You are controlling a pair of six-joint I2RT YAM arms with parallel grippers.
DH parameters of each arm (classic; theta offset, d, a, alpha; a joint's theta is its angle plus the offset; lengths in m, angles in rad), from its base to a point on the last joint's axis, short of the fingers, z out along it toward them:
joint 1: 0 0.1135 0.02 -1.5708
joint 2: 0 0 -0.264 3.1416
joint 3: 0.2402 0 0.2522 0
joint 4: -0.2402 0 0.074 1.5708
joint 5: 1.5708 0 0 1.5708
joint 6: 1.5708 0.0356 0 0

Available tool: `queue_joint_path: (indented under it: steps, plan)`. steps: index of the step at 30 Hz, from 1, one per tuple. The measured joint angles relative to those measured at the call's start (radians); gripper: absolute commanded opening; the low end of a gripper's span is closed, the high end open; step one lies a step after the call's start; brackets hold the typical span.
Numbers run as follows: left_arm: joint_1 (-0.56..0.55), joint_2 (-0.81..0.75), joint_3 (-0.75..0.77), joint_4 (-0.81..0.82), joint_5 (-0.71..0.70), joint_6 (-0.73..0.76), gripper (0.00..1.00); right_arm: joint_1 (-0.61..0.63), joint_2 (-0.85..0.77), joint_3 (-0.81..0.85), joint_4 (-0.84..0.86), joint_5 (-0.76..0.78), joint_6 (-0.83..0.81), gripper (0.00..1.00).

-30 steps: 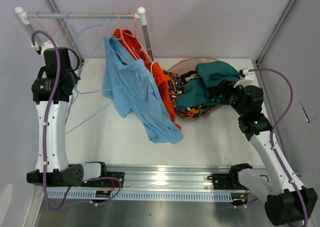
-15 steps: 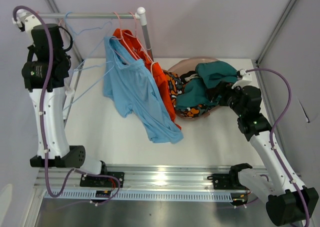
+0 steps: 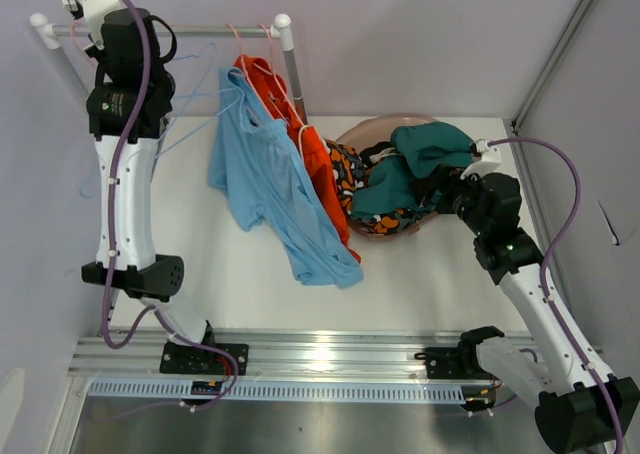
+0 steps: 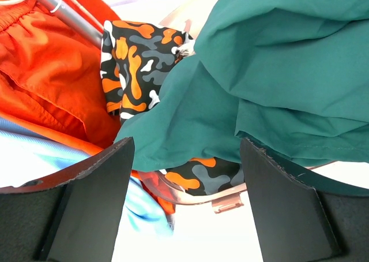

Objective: Remove the shorts from the hanger

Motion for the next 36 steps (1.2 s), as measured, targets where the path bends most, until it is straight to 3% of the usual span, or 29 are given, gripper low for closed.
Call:
queue_joint_path:
  steps: [12,27,29,32,33,35,36]
  plan:
    - [-0.078,0.161,0.072,0.472,-0.192,0.344,0.0,0.035,0.035,0.0,0.023,0.005,0.0,0.8]
    - [-0.098,0.33,0.118,0.675,-0.222,0.453,0.02,0.047,0.073,0.0,0.072,0.001,0.001,0.8]
    - [-0.102,0.334,0.118,0.67,-0.221,0.444,0.07,0.05,0.077,0.0,0.075,0.001,0.0,0.8]
    - [-0.102,0.329,0.109,0.657,-0.223,0.425,0.23,0.055,0.082,0.0,0.075,0.001,0.001,0.8]
    - [-0.102,0.322,0.098,0.651,-0.224,0.415,0.38,0.056,0.082,0.0,0.075,0.001,0.001,0.8]
    - [-0.102,0.311,0.079,0.628,-0.228,0.393,0.5,0.061,0.082,0.0,0.075,0.003,0.0,0.8]
    - [-0.102,0.306,0.069,0.612,-0.229,0.385,0.62,0.063,0.082,0.0,0.074,0.003,0.0,0.8]
